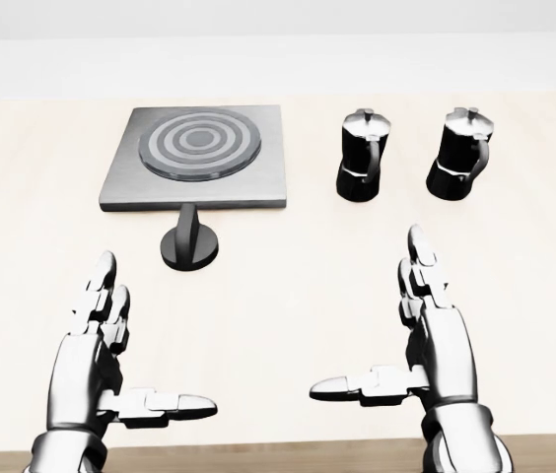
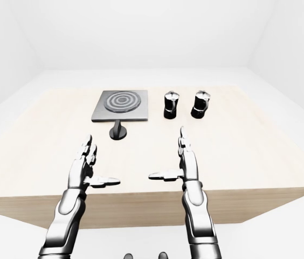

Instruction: Turn off the stove.

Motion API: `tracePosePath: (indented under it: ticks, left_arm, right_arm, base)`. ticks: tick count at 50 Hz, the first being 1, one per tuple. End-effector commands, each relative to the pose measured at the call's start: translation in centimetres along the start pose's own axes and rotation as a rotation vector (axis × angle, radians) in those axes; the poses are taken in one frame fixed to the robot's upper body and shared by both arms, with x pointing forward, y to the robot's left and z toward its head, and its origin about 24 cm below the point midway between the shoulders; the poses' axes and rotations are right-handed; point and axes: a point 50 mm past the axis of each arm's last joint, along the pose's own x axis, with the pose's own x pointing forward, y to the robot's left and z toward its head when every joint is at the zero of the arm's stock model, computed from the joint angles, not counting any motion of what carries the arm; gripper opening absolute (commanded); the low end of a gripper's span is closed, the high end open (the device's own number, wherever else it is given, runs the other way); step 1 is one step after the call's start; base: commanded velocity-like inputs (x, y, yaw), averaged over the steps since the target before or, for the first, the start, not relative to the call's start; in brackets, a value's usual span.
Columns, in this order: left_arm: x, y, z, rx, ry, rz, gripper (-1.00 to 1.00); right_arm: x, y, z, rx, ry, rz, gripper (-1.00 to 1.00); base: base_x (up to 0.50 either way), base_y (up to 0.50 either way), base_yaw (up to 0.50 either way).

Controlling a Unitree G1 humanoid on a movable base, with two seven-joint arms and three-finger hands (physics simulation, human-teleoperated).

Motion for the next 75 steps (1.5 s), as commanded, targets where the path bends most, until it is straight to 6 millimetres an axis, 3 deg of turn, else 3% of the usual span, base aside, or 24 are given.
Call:
tracePosePath:
  ticks: [1, 8, 15, 18, 20, 21, 22, 26, 30, 47, 75]
  left_arm:
    - [-0.4, 0.5, 0.4, 0.0, -0.03, -0.012, 0.99]
    - [-0.6, 0.5, 0.3, 0.008, -0.041, -0.015, 0.98]
    - [-0.5, 0.7, 0.0, 0.003, -0.035, -0.006, 0.99]
    - [-0.5, 0.7, 1.1, 0.003, -0.072, -0.008, 0.99]
    - [-0.7, 1.2, 7.6, -0.065, -0.273, 0.002, 0.99]
    - [-0.8, 1.2, 7.9, -0.069, -0.284, 0.003, 0.99]
    - [-1.4, 1.6, 12.4, -0.078, -0.487, 0.012, 0.99]
    - [-1.5, 2.1, 15.0, -0.105, -0.605, 0.03, 0.99]
    - [-0.5, 2.3, 13.7, -0.102, -0.535, 0.051, 0.99]
    - [-0.1, 2.5, 13.4, -0.118, -0.519, 0.064, 0.99]
    - [0.3, 3.1, 13.1, -0.118, -0.499, 0.085, 0.99]
  right_arm:
    - [-0.1, -0.7, 2.4, -0.058, -0.146, 0.024, 1.0]
    - [-0.3, -0.3, 0.6, -0.07, -0.036, 0.067, 1.0]
    - [-0.4, -0.1, 0.8, -0.033, -0.047, 0.105, 1.0]
    - [-0.4, -0.2, 2.0, -0.04, -0.081, 0.102, 1.0]
    - [-0.6, -0.2, 6.9, -0.035, -0.235, 0.114, 1.0]
    - [-0.6, -0.2, 7.0, -0.035, -0.243, 0.114, 1.0]
    - [-1.2, -0.1, 10.4, -0.047, -0.393, 0.128, 1.0]
    - [-1.3, 0.0, 12.4, -0.066, -0.482, 0.136, 1.0]
    - [-1.0, 0.0, 12.7, -0.054, -0.494, 0.143, 1.0]
    - [-1.2, -0.2, 12.4, -0.021, -0.484, 0.153, 1.0]
    - [-1.2, -0.2, 12.2, -0.017, -0.478, 0.161, 1.0]
  base:
    - [0.0, 0.0, 0.0]
    - [0.0, 0.0, 0.0]
    - [0.0, 0.0, 0.0]
    - [0.0, 0.0, 0.0]
    - [0.0, 0.0, 0.0]
    - [0.0, 0.0, 0.0]
    - [0.0, 0.0, 0.0]
    - [0.0, 0.0, 0.0]
    - [0.0, 0.0, 0.0]
    - [0.0, 0.01, 0.0]
    - [0.0, 0.5, 0.0]
